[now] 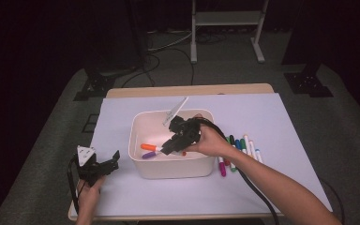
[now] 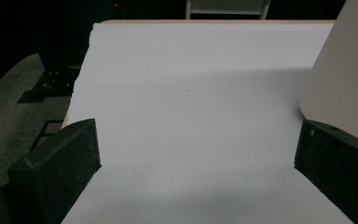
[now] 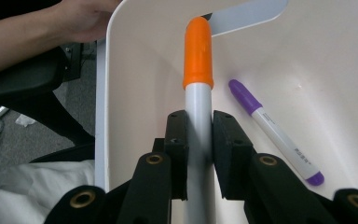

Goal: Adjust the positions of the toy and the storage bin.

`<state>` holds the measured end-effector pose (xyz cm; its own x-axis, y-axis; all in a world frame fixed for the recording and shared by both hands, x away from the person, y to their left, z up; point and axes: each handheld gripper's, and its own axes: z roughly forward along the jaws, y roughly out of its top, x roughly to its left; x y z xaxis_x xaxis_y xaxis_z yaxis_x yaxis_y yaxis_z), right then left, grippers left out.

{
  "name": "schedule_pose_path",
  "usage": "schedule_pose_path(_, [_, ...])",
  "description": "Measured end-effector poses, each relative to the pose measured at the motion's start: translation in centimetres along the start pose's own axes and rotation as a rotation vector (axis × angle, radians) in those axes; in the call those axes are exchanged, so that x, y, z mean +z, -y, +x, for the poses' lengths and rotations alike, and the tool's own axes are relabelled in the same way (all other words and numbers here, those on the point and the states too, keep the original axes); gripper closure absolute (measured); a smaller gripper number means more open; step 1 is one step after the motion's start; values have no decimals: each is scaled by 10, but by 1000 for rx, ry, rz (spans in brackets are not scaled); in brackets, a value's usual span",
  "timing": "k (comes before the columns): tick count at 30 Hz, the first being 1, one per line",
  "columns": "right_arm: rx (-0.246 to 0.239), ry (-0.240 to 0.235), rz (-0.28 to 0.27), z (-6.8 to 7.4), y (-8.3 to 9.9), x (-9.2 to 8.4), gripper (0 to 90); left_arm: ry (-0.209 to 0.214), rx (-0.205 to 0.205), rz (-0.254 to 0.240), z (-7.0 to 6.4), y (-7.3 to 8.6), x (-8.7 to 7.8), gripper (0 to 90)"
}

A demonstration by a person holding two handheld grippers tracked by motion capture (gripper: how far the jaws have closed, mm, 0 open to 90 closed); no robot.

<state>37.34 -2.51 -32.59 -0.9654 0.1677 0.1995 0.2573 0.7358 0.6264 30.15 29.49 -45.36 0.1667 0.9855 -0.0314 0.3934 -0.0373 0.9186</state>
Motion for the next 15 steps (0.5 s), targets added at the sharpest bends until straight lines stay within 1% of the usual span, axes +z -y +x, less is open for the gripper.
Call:
schedule_pose_path(1, [0, 0, 0, 0, 0, 0, 758, 0, 0, 0, 0, 0, 0, 0])
schedule_pose_path(3, [-6, -12, 16, 0, -1, 6, 758, 1, 0, -2, 0, 0, 0, 0])
schedule_pose_path(6, [-9, -14, 26, -1, -2, 9, 758, 1, 1, -3, 0, 0, 0, 0])
schedule_pose_path(7, [-14, -14, 41, -2, -2, 12, 758, 1, 0, -3, 0, 0, 0, 0])
schedule_pose_path(12, [-11, -19, 60, -3, -2, 18, 757, -1, -1, -2, 0, 0, 0, 0])
schedule_pose_path(13, [-15, -16, 76, -3, -2, 21, 757, 0, 0, -3, 0, 0, 0, 0])
schedule_pose_path(15, [-18, -15, 89, -3, -2, 24, 757, 0, 0, -3, 0, 0, 0, 0])
